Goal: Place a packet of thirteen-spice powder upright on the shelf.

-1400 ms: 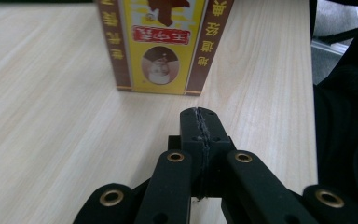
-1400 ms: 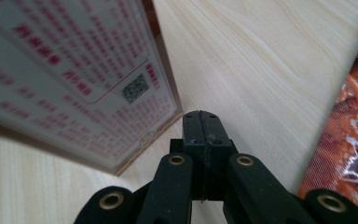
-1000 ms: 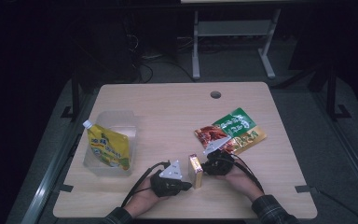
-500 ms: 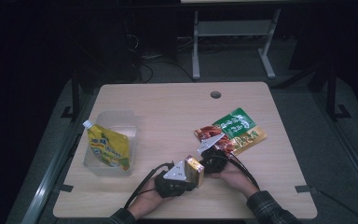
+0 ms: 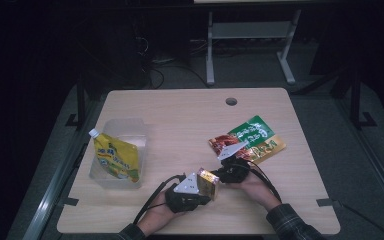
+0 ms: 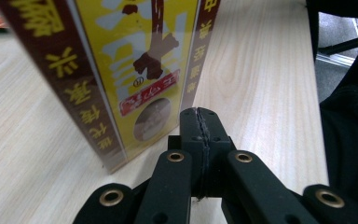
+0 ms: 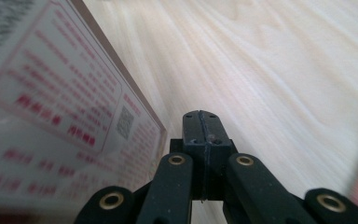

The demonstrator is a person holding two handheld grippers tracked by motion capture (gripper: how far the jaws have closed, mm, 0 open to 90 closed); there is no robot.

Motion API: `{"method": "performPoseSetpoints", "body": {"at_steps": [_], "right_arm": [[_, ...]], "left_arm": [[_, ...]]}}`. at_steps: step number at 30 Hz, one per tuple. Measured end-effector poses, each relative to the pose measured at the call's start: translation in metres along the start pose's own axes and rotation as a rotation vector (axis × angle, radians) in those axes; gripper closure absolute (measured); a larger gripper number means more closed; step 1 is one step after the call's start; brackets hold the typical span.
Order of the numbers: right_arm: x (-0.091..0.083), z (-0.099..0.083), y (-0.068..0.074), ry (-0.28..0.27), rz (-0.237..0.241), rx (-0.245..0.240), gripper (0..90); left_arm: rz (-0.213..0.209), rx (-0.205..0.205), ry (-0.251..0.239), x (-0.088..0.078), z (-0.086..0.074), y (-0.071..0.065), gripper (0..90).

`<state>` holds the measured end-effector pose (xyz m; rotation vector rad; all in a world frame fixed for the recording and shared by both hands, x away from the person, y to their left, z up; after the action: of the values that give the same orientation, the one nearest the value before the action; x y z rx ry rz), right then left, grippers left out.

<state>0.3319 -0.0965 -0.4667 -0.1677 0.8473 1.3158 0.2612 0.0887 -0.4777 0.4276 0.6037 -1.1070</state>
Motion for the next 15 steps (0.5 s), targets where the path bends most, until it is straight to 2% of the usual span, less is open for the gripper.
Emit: {"method": "performPoseSetpoints", "body": {"at_steps": [3, 4, 5, 8, 9, 13, 15], "right_arm": [[-0.010, -0.004, 0.002, -0.002, -0.035, 0.015, 88.9], [-0.014, -0.006, 0.004, 0.000, -0.052, 0.029, 86.0], [-0.018, -0.009, 0.006, -0.012, -0.060, 0.021, 83.0], [-0.029, -0.016, 0.011, -0.012, -0.091, 0.042, 76.0], [-0.032, -0.018, 0.013, -0.016, -0.092, 0.041, 73.3], [-0.049, -0.027, 0.021, -0.044, -0.109, 0.068, 64.3], [-0.058, -0.033, 0.027, -0.063, -0.123, 0.066, 58.9]], "left_arm": [[0.000, -0.006, -0.002, -0.007, -0.002, 0.001, 88.3], [-0.001, -0.021, -0.007, -0.009, -0.003, 0.001, 87.3], [0.000, -0.021, -0.001, -0.011, -0.004, 0.002, 85.9], [0.005, -0.024, 0.009, -0.021, -0.007, 0.005, 81.7], [0.006, -0.036, 0.010, -0.024, -0.008, 0.006, 80.0], [0.013, -0.066, 0.026, -0.039, -0.014, 0.012, 69.4], [0.018, -0.079, 0.032, -0.047, -0.019, 0.014, 63.2]]}}
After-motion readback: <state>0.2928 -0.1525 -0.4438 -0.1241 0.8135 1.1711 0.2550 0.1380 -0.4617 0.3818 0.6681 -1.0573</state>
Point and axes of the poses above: each handheld gripper's, and its own axes: x roughly forward along the jaws, z roughly out of its top, y roughly to its left, the point moved 2 cm from there along x, roughly forward along the jaws, and after that the axes turned 11 degrees about z, right-handed, at the moved point
